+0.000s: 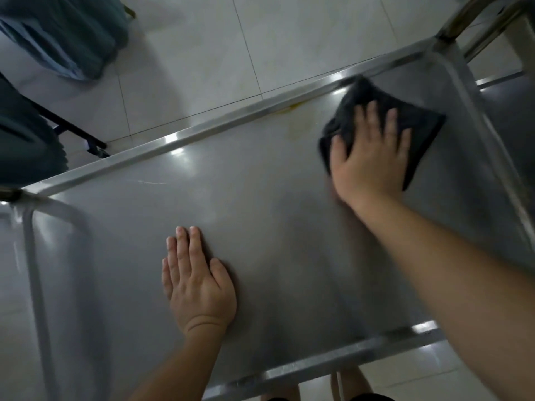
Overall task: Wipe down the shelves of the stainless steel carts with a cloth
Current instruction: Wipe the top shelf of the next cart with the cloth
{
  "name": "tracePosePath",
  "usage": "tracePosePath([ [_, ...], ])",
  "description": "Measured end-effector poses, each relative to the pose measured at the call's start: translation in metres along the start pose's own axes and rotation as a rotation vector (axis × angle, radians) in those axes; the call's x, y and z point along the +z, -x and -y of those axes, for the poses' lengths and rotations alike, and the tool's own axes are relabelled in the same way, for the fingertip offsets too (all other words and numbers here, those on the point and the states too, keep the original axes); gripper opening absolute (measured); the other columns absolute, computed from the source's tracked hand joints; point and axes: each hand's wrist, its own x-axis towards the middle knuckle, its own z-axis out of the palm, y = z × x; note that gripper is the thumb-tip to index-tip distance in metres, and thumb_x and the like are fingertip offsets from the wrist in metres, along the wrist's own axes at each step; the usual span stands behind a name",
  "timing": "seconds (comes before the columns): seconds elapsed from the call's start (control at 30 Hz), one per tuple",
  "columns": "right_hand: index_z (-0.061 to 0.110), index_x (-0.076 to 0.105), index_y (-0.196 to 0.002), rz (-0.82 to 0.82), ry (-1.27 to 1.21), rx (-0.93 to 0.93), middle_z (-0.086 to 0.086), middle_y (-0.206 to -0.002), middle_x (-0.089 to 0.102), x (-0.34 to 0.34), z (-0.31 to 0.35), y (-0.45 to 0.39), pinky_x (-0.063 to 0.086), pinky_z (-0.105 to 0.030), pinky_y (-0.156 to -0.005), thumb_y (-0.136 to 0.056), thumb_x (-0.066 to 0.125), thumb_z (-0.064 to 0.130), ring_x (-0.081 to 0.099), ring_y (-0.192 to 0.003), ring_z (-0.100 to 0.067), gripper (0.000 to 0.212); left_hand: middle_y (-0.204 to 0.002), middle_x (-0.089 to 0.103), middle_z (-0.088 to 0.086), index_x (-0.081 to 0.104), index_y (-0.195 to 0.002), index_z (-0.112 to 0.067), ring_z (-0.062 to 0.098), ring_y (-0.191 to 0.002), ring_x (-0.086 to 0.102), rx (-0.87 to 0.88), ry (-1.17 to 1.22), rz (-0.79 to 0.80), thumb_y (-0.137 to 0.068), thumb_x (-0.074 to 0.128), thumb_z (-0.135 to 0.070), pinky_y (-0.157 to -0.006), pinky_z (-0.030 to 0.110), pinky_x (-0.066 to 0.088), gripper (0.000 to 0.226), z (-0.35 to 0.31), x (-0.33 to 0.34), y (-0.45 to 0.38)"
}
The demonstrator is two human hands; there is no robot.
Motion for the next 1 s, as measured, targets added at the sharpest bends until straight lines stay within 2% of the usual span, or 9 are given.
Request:
tracePosePath([
  [0.13,0.025,0.031,-0.163,0.128,-0.011,-0.434,0.003,-0.171,0.024,0.029,0.096,0.067,0.006,-0.056,-0.127,-0.101,0.031,0.059,0.012,-0.160,-0.028,0.071,-0.175,0.020,-0.002,0.028,-0.167,-0.023,0.018,-0.163,0.012,0.001,0.000,-0.007,-0.098,0.035,-0.036,-0.131,0.040,0.005,0.071,0.002,0.001,0.001],
  [0.23,0.031,0.023,-0.165,0.260,0.021,-0.797,0.010,-0.172,0.016,0.035,0.132,0.068,-0.001,-0.052,-0.128,-0.105,0.025,0.058,0.002,-0.161,-0.023,0.066,-0.176,0.015,-0.006,0.023,-0.168,-0.026,0.012,-0.163,0.005,-0.004,-0.003,0.007,-0.099,0.034,-0.037,-0.132,0.039,0.003,0.070,0.003,0.003,0.001],
  [0.3,0.034,0.020,-0.165,0.303,0.044,-0.925,0.013,-0.172,0.014,0.035,0.137,0.050,-0.003,-0.049,-0.128,-0.104,0.024,0.059,0.000,-0.161,-0.019,0.066,-0.176,0.012,-0.009,0.022,-0.168,-0.029,0.009,-0.162,0.002,-0.006,-0.007,0.013,-0.099,0.033,-0.038,-0.131,0.038,0.002,0.070,0.004,0.003,0.000],
  [0.37,0.036,0.020,-0.165,0.320,0.057,-0.957,0.015,-0.172,0.014,0.032,0.132,0.028,-0.004,-0.045,-0.128,-0.103,0.027,0.061,0.002,-0.160,-0.016,0.067,-0.175,0.015,-0.008,0.025,-0.167,-0.028,0.011,-0.163,0.006,-0.016,-0.003,0.006,-0.098,0.033,-0.038,-0.131,0.040,0.005,0.071,0.003,0.003,0.000],
  [0.47,0.037,0.022,-0.164,0.291,0.075,-0.869,0.017,-0.171,0.016,0.022,0.106,-0.014,0.000,-0.045,-0.128,-0.099,0.031,0.062,0.004,-0.160,-0.014,0.071,-0.174,0.022,-0.005,0.031,-0.166,-0.026,0.016,-0.162,0.013,-0.022,0.001,-0.024,-0.096,0.036,-0.037,-0.131,0.043,0.011,0.071,0.003,0.002,0.000],
  [0.6,0.036,0.019,-0.165,0.255,0.135,-0.788,0.015,-0.172,0.013,-0.003,0.038,-0.070,0.002,-0.045,-0.129,-0.094,0.027,0.065,0.004,-0.160,-0.015,0.077,-0.175,0.019,-0.006,0.029,-0.166,-0.027,0.014,-0.163,0.010,-0.015,-0.001,-0.004,-0.097,0.036,-0.037,-0.131,0.043,0.011,0.071,0.003,0.002,0.000],
  [0.8,0.028,0.006,-0.167,0.193,0.105,-0.327,0.007,-0.175,0.002,-0.038,-0.081,-0.131,0.001,-0.047,-0.129,-0.095,0.014,0.070,-0.001,-0.161,-0.021,0.084,-0.175,0.021,-0.004,0.030,-0.166,-0.025,0.016,-0.163,0.011,-0.017,0.001,-0.009,-0.096,0.037,-0.036,-0.131,0.045,0.012,0.071,-0.001,0.000,-0.001],
  [0.9,0.021,0.010,-0.167,0.121,0.084,-0.148,0.002,-0.175,0.005,-0.035,-0.080,-0.124,0.002,-0.051,-0.129,-0.098,0.014,0.066,0.001,-0.161,-0.024,0.083,-0.175,0.021,-0.003,0.031,-0.166,-0.024,0.016,-0.163,0.011,-0.021,0.000,-0.004,-0.096,0.037,-0.036,-0.131,0.045,0.012,0.071,-0.003,0.000,-0.001],
  [1.0,0.016,0.018,-0.166,0.071,0.023,-0.070,-0.005,-0.174,0.014,-0.022,-0.025,-0.083,0.008,-0.055,-0.128,-0.100,0.027,0.060,0.011,-0.159,-0.031,0.080,-0.175,0.020,-0.003,0.030,-0.166,-0.024,0.016,-0.163,0.011,-0.026,-0.009,0.003,-0.096,0.035,-0.037,-0.131,0.045,0.011,0.072,-0.002,-0.001,0.000],
])
